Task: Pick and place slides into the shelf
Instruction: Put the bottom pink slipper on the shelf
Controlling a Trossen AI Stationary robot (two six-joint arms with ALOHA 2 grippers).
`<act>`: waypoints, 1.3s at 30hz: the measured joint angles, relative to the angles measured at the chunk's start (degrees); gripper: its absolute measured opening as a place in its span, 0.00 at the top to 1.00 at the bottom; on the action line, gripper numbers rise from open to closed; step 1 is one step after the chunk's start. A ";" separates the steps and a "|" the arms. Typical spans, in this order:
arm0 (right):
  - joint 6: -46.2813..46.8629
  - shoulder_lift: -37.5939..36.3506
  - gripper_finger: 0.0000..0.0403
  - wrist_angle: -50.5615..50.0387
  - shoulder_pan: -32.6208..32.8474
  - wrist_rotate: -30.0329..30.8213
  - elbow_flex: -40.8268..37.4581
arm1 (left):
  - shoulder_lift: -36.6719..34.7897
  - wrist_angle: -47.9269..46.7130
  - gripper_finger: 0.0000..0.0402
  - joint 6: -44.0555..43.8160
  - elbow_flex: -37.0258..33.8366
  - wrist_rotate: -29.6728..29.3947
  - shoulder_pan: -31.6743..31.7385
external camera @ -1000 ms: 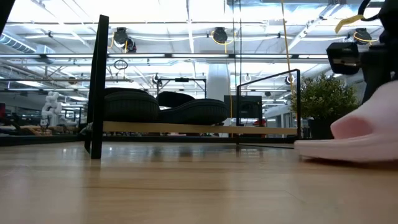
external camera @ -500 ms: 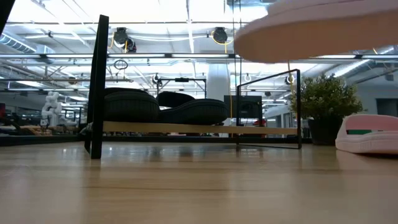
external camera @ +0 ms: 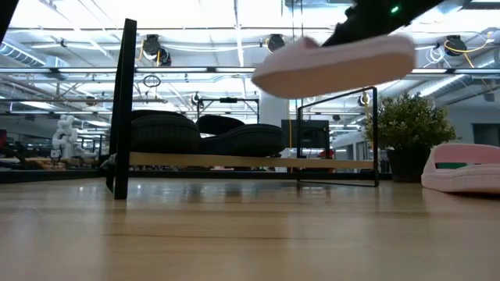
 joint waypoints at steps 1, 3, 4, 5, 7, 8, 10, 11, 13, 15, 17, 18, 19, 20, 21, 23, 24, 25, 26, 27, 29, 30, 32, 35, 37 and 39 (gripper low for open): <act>-0.21 1.58 0.98 1.81 -0.93 0.10 0.00 | 0.00 0.72 0.88 0.93 0.00 0.02 0.00; -1.76 4.43 0.98 5.21 -2.69 0.15 0.00 | 0.00 1.29 0.88 2.18 0.00 1.03 0.00; -2.58 5.76 0.98 6.42 -3.53 0.24 0.00 | 0.00 1.44 0.88 2.44 0.00 1.77 0.00; -3.22 7.12 0.98 7.72 -4.31 0.24 0.00 | 0.00 1.69 0.88 2.79 0.00 2.50 0.00; -4.42 9.80 0.98 10.68 -5.81 0.22 0.00 | 0.00 2.25 0.88 3.58 0.00 4.03 0.00; -4.87 10.86 0.98 11.83 -6.57 0.20 0.00 | 0.00 2.34 0.88 3.68 0.00 4.59 0.00; -5.12 12.96 0.98 13.43 -8.06 0.17 0.00 | 0.00 2.33 0.88 3.75 0.00 5.41 0.00; -4.84 14.02 0.98 14.50 -8.77 0.17 0.00 | 0.00 2.31 0.88 3.75 0.00 5.85 -0.01; -4.46 15.79 0.98 15.59 -10.01 0.14 0.00 | 0.00 2.26 0.88 3.75 0.00 6.34 -0.01; -4.45 17.54 0.98 17.27 -11.00 0.17 0.00 | 0.00 2.39 0.88 4.23 0.00 6.36 0.00; -4.37 18.83 0.98 18.38 -11.83 0.04 0.00 | 0.00 2.59 0.88 5.58 0.00 6.36 0.00; -4.35 19.31 0.98 19.02 -12.18 0.01 0.00 | 0.00 2.67 0.88 6.11 0.00 6.38 0.00; -4.32 19.73 0.98 19.54 -12.52 -0.05 0.00 | 0.00 2.70 0.88 6.39 0.00 6.40 0.00; -4.32 20.16 0.97 20.33 -12.84 -0.07 0.00 | 0.00 2.72 0.88 6.57 0.00 6.40 0.00; -4.30 20.38 0.97 20.81 -13.06 -0.54 0.00 | 0.00 2.85 0.88 6.59 0.00 6.40 0.00; -3.96 20.98 0.97 21.54 -13.46 -1.29 0.10 | 0.00 3.42 0.88 6.78 0.00 6.40 0.02; -3.64 21.24 0.97 21.48 -13.59 -1.36 0.40 | 0.00 3.71 0.88 7.01 0.00 6.44 0.04; -3.27 21.65 0.97 21.40 -13.77 -1.45 0.65 | 0.00 3.79 0.88 7.46 0.00 6.45 0.04; -2.97 22.23 0.97 21.42 -13.96 -1.45 1.13 | 0.00 3.80 0.88 7.79 0.00 6.45 0.04; -2.91 22.84 0.97 21.47 -14.12 -1.57 1.65 | 0.00 3.77 0.88 7.86 0.00 6.45 0.04; -3.12 24.20 0.97 21.39 -14.43 -1.48 2.60 | 0.00 3.75 0.88 7.86 0.00 6.45 0.04; -3.24 25.01 0.97 21.33 -14.49 -1.48 3.20 | 0.00 3.75 0.88 7.87 0.00 6.47 0.04; -3.47 26.55 0.97 21.40 -14.48 -1.46 4.28 | 0.00 3.75 0.88 7.87 0.00 6.47 0.04; -4.47 28.43 0.97 21.37 -14.44 -1.25 5.28 | 0.00 3.68 0.88 8.11 0.00 6.47 0.04; -4.13 29.10 0.97 21.40 -14.44 -1.26 5.40 | 0.00 3.60 0.88 8.25 0.00 6.49 0.04; -3.48 29.51 0.97 21.36 -14.44 -1.25 5.41 | 0.00 3.62 0.88 8.25 0.00 6.49 0.04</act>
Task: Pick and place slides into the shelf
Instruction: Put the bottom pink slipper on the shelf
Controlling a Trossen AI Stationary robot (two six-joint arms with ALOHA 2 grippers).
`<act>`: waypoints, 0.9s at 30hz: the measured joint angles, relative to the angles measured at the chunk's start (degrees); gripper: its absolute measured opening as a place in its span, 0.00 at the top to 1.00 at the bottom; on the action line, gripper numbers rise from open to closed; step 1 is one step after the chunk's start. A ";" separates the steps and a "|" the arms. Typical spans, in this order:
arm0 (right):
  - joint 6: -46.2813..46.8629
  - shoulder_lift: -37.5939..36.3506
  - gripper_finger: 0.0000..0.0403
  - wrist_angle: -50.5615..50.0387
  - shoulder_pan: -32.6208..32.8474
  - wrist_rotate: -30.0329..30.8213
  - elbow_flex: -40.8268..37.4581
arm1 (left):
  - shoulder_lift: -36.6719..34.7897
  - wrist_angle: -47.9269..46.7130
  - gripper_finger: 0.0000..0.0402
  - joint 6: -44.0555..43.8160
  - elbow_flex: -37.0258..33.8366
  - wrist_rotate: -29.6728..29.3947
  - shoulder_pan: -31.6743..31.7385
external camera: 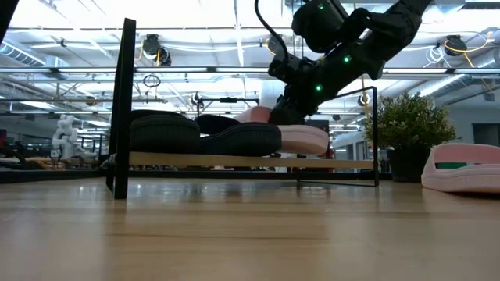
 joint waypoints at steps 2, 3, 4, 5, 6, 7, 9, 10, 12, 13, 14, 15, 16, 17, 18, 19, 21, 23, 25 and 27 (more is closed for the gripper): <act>0.28 0.01 0.97 -0.44 0.00 0.00 0.01 | 0.00 -0.02 0.88 0.05 0.00 0.00 0.00; 0.29 0.01 0.97 -0.45 0.00 -0.02 0.01 | 0.00 -0.02 0.88 0.27 0.00 0.00 0.00; 0.28 0.01 0.97 -0.46 0.00 0.02 0.01 | 0.00 -0.02 0.88 0.63 0.00 0.00 0.00; 0.29 0.01 0.97 -0.50 0.00 0.02 0.01 | 0.00 -0.02 0.88 0.79 0.00 0.00 0.00; 0.28 0.01 0.97 -0.53 -0.04 0.04 0.01 | 0.00 0.00 0.88 0.85 0.00 0.00 0.00; 0.28 0.01 0.97 -0.62 -0.08 0.14 0.01 | 0.00 0.00 0.88 0.86 0.00 0.00 0.00; 0.06 0.01 0.97 -1.21 -0.31 0.50 0.01 | 0.00 0.00 0.88 0.87 0.00 0.00 0.00; -0.33 0.02 0.97 -1.67 -0.35 1.08 0.01 | 0.00 0.00 0.88 0.87 0.00 0.00 0.00; -1.27 0.18 0.97 -2.43 -0.67 1.61 -0.01 | 0.00 0.00 0.88 0.87 0.00 0.00 0.00; -1.36 0.23 0.97 -2.41 -0.81 1.55 -0.01 | 0.00 0.02 0.88 0.87 0.00 0.00 0.00; -1.36 0.23 0.97 -2.39 -0.93 1.64 -0.01 | 0.00 0.01 0.88 0.87 0.00 0.00 0.00; -1.34 0.21 0.97 -2.15 -0.98 1.67 -0.01 | 0.00 0.01 0.88 0.89 0.00 0.00 0.00; -1.31 0.20 0.97 -2.02 -1.01 1.68 -0.01 | 0.00 0.00 0.88 0.90 0.00 0.00 0.00; -1.26 0.19 0.97 -2.13 -0.99 1.66 -0.01 | 0.00 0.02 0.88 0.90 0.00 0.00 0.00; -1.14 0.19 0.97 -2.18 -0.96 1.53 -0.01 | 0.00 0.01 0.88 0.90 0.00 0.00 0.00; -0.87 0.19 0.97 -2.19 -0.89 1.32 -0.01 | 0.00 0.02 0.88 0.90 0.00 0.00 0.00; -0.36 0.19 0.97 -2.08 -0.65 1.31 -0.01 | 0.00 0.02 0.88 0.90 0.00 0.00 0.00; -0.29 0.17 0.97 -2.10 -0.61 1.29 -0.01 | 0.00 0.02 0.88 0.90 0.00 0.00 0.00; 0.27 0.17 0.97 -2.12 -0.63 1.29 -0.01 | 0.00 0.02 0.88 0.90 0.00 0.00 0.00; 1.14 0.17 0.97 -2.04 -0.66 1.04 -0.01 | 0.00 0.02 0.88 0.90 0.00 0.00 0.00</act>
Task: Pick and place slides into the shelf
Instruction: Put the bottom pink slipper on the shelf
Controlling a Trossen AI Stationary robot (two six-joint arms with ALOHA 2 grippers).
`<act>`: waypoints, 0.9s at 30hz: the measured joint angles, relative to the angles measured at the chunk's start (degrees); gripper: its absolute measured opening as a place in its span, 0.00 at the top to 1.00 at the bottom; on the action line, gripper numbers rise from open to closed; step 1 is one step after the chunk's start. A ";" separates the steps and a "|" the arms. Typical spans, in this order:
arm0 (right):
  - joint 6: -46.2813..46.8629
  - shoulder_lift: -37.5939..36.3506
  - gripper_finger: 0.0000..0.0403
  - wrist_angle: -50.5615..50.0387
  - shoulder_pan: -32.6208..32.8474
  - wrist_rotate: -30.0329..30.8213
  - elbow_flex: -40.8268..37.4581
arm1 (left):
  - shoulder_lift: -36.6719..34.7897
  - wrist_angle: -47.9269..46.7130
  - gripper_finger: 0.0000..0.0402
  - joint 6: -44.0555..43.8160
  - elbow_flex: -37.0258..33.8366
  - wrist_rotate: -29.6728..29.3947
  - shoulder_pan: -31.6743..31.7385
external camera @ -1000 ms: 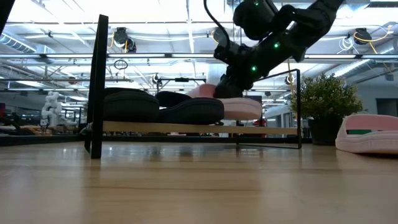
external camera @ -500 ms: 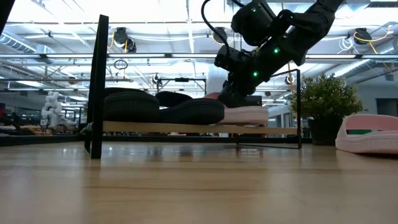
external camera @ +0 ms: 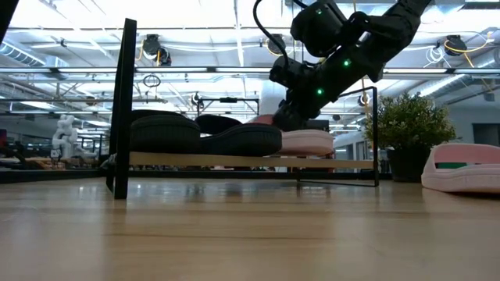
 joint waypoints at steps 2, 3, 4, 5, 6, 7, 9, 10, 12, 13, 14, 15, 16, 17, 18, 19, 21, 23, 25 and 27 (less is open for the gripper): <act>0.79 0.00 0.97 -0.04 0.02 -1.20 0.00 | 0.00 0.00 0.88 0.00 0.00 0.00 0.00; 0.95 0.00 0.97 -0.11 0.13 -1.18 0.00 | 0.00 0.00 0.88 0.00 0.00 0.00 0.00; 0.99 -0.02 0.97 -0.09 0.22 -1.17 0.00 | 0.00 0.00 0.88 0.00 0.00 0.00 0.00; 0.99 -0.02 0.97 -0.07 0.31 -1.17 0.00 | 0.00 0.02 0.88 0.00 0.00 0.00 0.00; 1.02 -0.04 0.97 -0.09 0.35 -1.18 0.00 | 0.00 0.02 0.88 0.00 0.00 0.00 0.00; 1.06 -0.04 0.97 -0.09 0.44 -1.20 0.00 | 0.00 0.02 0.88 0.00 0.00 -0.01 0.00; 1.06 -0.04 0.97 -0.08 0.63 -1.21 0.00 | 0.00 0.02 0.88 0.00 0.00 0.00 0.00; 1.06 -0.04 0.97 -0.07 0.71 -1.37 0.00 | 0.00 0.02 0.88 0.00 0.00 -0.02 0.00; 1.12 -0.04 0.97 -0.05 0.72 -2.81 -0.02 | 0.00 0.04 0.88 0.02 0.00 -0.02 0.00; 1.26 -0.04 0.97 -0.04 0.72 -3.64 -0.02 | 0.00 0.05 0.88 0.01 0.00 -0.01 0.00; 1.28 -0.04 0.97 -0.07 0.72 -3.97 -0.02 | 0.00 0.09 0.88 0.01 0.00 -0.02 0.00; 1.25 -0.04 0.97 -0.07 0.72 -3.97 -0.02 | 0.00 0.11 0.88 0.00 0.00 0.00 0.00; 1.23 -0.04 0.97 -0.07 0.72 -4.02 -0.02 | 0.00 0.13 0.88 0.00 0.00 -0.02 0.00; 1.23 -0.04 0.97 -0.07 0.72 -4.02 -0.02 | 0.00 0.13 0.88 0.00 0.00 -0.02 0.00; 1.23 -0.04 0.97 -0.07 0.72 -4.02 -0.02 | 0.00 0.13 0.88 0.00 0.00 -0.02 0.00; 1.21 -0.04 0.97 -0.07 0.72 -4.04 -0.02 | 0.00 0.13 0.88 -0.01 0.00 -0.02 0.00; 1.15 -0.04 0.97 -0.04 0.72 -4.06 -0.02 | 0.00 0.13 0.88 -0.04 0.00 -0.02 0.00; 1.14 -0.04 0.97 -0.09 0.72 -4.13 -0.02 | 0.00 0.13 0.88 -0.07 0.00 -0.02 0.00; 1.10 -0.04 0.97 -0.11 0.72 -4.15 -0.02 | 0.00 0.13 0.88 -0.09 0.00 -0.02 0.00; 1.08 -0.04 0.97 -0.23 0.72 -4.06 -0.02 | 0.00 0.13 0.88 -0.17 0.00 -0.02 0.00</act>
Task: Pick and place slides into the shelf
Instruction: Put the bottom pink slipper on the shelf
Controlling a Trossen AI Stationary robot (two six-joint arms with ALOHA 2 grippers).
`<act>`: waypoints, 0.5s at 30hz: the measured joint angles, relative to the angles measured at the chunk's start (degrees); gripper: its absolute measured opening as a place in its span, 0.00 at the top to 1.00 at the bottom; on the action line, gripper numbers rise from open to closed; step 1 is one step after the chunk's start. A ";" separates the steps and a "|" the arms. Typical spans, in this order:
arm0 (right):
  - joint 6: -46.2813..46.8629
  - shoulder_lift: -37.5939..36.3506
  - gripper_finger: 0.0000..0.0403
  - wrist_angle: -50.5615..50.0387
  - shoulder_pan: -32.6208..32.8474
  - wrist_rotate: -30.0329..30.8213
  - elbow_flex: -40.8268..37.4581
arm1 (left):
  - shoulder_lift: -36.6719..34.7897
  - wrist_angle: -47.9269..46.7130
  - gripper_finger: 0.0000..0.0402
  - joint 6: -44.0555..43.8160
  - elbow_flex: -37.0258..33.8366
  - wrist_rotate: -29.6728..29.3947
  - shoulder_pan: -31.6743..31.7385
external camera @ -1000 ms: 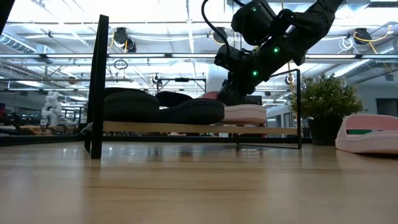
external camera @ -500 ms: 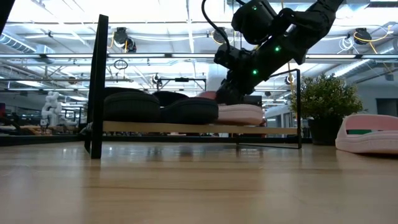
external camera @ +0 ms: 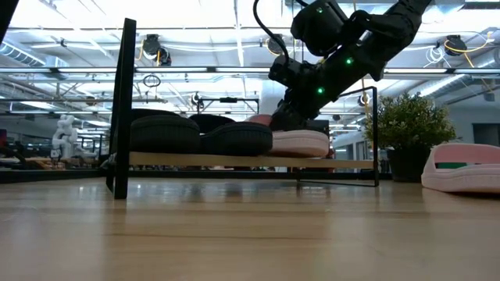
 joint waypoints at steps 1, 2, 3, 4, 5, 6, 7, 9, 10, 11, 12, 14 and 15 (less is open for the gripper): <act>0.02 -0.01 0.97 -0.18 0.00 0.00 0.00 | 0.00 0.00 0.88 0.00 0.00 0.00 0.00; 0.02 0.00 0.97 -0.29 0.00 0.02 0.00 | 0.00 0.00 0.88 -0.02 0.00 0.00 0.00; 0.00 0.00 0.97 -0.31 0.00 0.04 0.00 | 0.00 0.00 0.88 -0.04 0.00 0.00 0.00; 0.02 0.00 0.97 -0.29 0.00 0.05 0.00 | 0.00 0.00 0.88 -0.02 0.00 0.00 0.00; 0.01 -0.02 0.97 -0.29 0.00 0.08 0.00 | 0.00 0.00 0.88 -0.05 0.00 0.00 0.00; 0.02 -0.02 0.97 -0.29 0.00 0.09 0.00 | 0.00 0.00 0.88 -0.05 0.00 0.00 0.00; -0.01 -0.02 0.97 -0.31 0.00 0.11 0.00 | 0.00 0.00 0.88 -0.02 0.00 0.00 0.00; -0.20 -0.02 0.97 -0.31 0.00 0.13 0.00 | 0.00 0.01 0.88 -0.05 0.00 0.00 0.00; -0.20 -0.02 0.97 -0.31 0.00 0.13 0.00 | 0.00 0.02 0.88 -0.03 0.00 0.00 0.00; -0.20 -0.02 0.97 -0.31 -0.06 0.13 0.00 | 0.00 0.03 0.88 -0.05 0.00 0.00 0.00; -0.20 -0.02 0.97 -0.32 -0.16 0.13 0.00 | 0.00 0.04 0.88 -0.05 0.00 0.00 0.00; -0.20 -0.02 0.97 -0.31 -0.52 0.11 0.00 | 0.00 0.02 0.88 -0.05 0.00 0.00 0.00; -0.22 -0.02 0.97 -0.31 -0.78 0.10 0.00 | 0.00 0.04 0.88 -0.05 0.00 0.00 0.00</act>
